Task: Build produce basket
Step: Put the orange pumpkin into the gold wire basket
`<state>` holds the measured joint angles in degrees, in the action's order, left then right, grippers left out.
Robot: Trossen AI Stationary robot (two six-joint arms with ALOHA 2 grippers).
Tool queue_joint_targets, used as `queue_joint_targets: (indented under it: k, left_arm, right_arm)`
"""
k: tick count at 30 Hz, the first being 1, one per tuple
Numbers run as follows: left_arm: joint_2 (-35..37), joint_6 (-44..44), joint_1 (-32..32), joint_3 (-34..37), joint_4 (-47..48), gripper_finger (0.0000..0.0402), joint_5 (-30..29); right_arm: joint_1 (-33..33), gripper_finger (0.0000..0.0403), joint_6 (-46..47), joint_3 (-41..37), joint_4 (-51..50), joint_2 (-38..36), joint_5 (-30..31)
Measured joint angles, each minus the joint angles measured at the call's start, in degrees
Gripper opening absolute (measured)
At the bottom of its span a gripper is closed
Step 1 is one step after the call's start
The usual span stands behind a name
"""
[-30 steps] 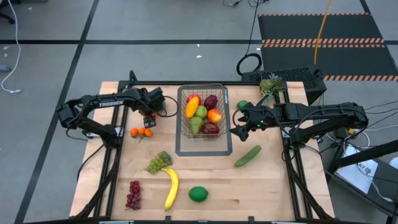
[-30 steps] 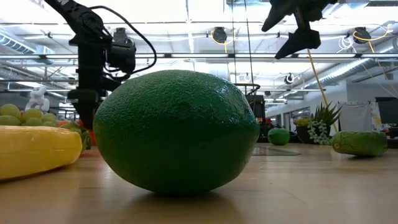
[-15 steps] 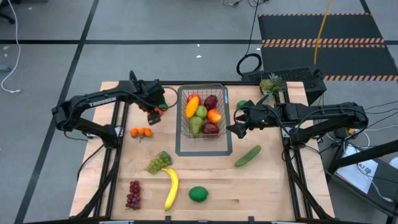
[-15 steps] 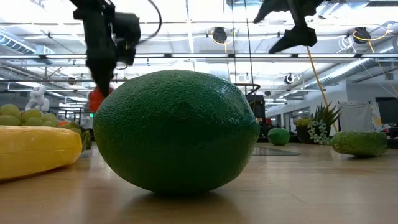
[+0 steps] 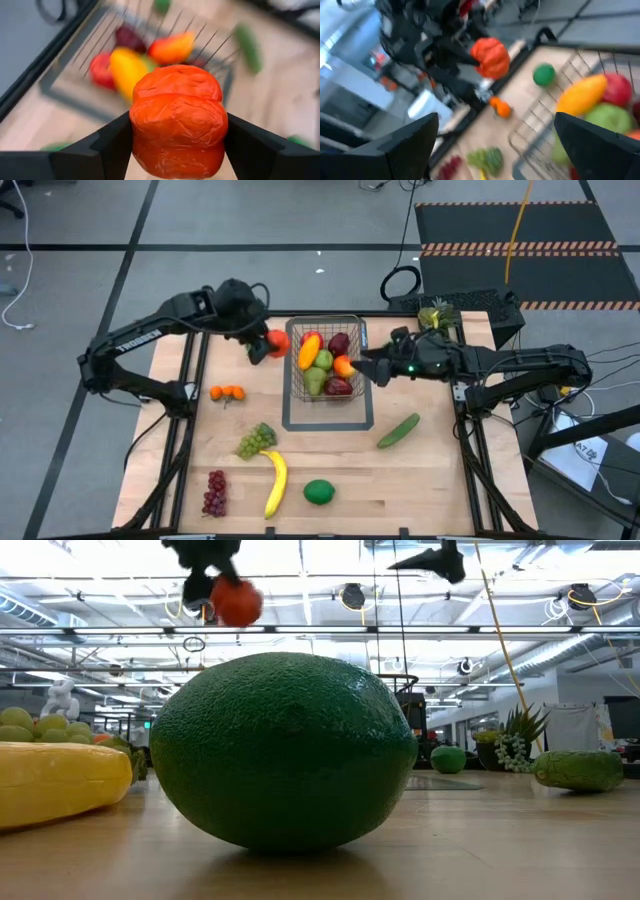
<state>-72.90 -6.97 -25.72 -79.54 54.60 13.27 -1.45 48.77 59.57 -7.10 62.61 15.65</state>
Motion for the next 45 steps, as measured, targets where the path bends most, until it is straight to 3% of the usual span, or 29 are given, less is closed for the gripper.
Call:
queue_joint_targets:
  k: [8, 15, 20, 26, 35, 45]
  left_arm:
    - [0.00, -11.98, 3.67, -1.69, -20.03, 0.0271, 7.98]
    - [-0.02, -23.79, 6.73, -1.69, -40.72, 0.0271, 9.12]
    - [-0.14, -28.13, 7.57, -1.69, -49.84, 0.0271, 8.86]
    - [-1.17, -26.85, 8.63, -1.72, -51.64, 0.0271, 8.69]
    - [-2.46, -21.44, 9.87, -1.76, -55.15, 0.0271, 7.82]
    - [-3.51, -10.26, 10.36, -1.67, -55.58, 0.0271, 5.53]
  right_arm:
    - [0.00, 0.0392, -0.61, 0.00, 10.78, 0.00, 2.53]
    - [0.02, 0.0392, -8.79, 0.00, 23.26, 0.00, 4.23]
    - [0.00, 0.0392, -19.23, 0.02, 30.09, 0.00, 6.77]
    - [0.04, 0.0392, -27.08, 0.02, 32.74, 0.00, 8.69]
    - [-1.65, 0.0392, -23.58, 0.21, 34.50, 0.00, 8.21]
    - [-2.75, 0.0392, -27.37, 7.18, 30.52, 4.78, 8.21]
